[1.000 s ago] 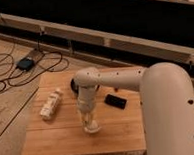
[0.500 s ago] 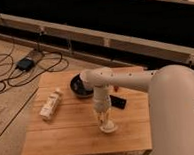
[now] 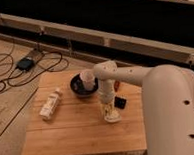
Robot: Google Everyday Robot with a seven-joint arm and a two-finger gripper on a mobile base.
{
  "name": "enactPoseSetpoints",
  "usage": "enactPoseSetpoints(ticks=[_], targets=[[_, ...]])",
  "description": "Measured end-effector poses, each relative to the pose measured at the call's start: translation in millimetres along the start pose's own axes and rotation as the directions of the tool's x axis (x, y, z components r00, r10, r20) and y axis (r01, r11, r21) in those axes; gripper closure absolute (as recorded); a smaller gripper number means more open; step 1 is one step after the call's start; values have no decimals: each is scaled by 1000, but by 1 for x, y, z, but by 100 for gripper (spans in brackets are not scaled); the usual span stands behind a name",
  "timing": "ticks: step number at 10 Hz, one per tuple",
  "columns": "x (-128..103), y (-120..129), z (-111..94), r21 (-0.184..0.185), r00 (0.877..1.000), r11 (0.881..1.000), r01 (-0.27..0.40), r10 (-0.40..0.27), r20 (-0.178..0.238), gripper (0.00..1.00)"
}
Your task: Wipe the white sponge on the table
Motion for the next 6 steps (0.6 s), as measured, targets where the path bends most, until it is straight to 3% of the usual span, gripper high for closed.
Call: enactPoseSetpoints(ticks=[3, 6], targets=[[30, -30, -12, -6, 996, 998, 57, -57, -62, 100], [31, -90, -17, 30, 984, 986, 162, -159, -85, 100]])
